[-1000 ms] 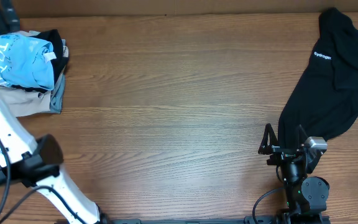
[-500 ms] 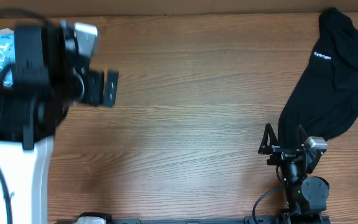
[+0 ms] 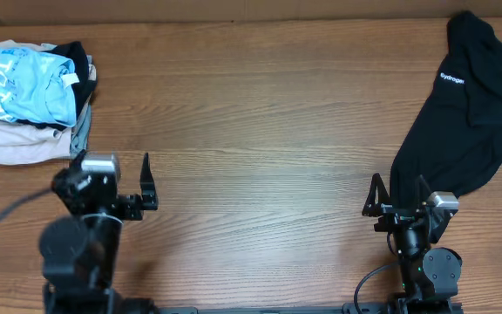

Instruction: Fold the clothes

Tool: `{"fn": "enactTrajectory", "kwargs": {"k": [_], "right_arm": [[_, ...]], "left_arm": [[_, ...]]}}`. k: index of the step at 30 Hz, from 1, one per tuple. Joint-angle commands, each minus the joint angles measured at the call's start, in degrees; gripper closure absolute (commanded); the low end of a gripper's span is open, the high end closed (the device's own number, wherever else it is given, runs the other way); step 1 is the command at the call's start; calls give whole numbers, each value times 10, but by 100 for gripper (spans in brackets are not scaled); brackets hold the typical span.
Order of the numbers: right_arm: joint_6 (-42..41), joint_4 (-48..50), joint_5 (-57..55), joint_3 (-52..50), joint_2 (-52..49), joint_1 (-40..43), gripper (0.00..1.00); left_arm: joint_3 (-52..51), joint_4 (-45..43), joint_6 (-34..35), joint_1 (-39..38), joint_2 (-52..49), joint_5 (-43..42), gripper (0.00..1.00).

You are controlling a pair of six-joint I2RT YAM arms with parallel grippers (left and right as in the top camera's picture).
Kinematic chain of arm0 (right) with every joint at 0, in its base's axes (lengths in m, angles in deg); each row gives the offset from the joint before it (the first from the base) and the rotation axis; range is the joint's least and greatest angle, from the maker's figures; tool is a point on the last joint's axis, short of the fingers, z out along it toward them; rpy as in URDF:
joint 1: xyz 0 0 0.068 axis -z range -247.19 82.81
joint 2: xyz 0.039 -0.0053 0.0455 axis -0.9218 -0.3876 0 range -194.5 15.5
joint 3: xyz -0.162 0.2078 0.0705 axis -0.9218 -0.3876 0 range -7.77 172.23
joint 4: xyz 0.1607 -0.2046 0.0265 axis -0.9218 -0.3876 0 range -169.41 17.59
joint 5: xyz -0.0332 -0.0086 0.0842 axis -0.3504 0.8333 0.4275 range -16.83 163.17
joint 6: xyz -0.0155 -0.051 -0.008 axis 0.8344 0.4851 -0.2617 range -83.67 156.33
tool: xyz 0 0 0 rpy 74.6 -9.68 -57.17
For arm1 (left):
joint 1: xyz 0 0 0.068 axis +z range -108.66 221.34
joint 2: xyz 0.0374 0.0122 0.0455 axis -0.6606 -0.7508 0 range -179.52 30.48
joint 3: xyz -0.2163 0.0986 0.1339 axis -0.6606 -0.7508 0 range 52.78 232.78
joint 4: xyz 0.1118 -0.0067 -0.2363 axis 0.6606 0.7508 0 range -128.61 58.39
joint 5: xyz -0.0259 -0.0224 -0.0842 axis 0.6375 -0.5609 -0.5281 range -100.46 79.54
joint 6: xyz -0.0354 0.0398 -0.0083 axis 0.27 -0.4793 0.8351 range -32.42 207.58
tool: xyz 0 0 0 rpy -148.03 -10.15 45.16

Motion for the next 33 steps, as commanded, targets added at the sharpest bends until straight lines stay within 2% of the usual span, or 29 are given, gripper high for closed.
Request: {"fn": "enactTrajectory", "kwargs": {"k": [1,7,11,13,18,33], "right_arm": [[-1,4,3,-6,4,-1,0],[-1,4,3,-6,4,-1,0],[-1,4,3,-6,4,-1,0],[-1,4,3,-6,4,-1,0],[-1,4,3,-6,4,-1,0],[-1,4,3,-6,4,-1,0]], "left_arm": [[-106,-70,22,21,68,-9,0],[-276,-219,45,39,187,-9,0],[-347,-271,73,52,233,-9,0],[-366,-266,87,57,247,-9,0],[-365,-169,90,69,264,-9,0],[-365,-165,89,70,263,-6,0]]}}
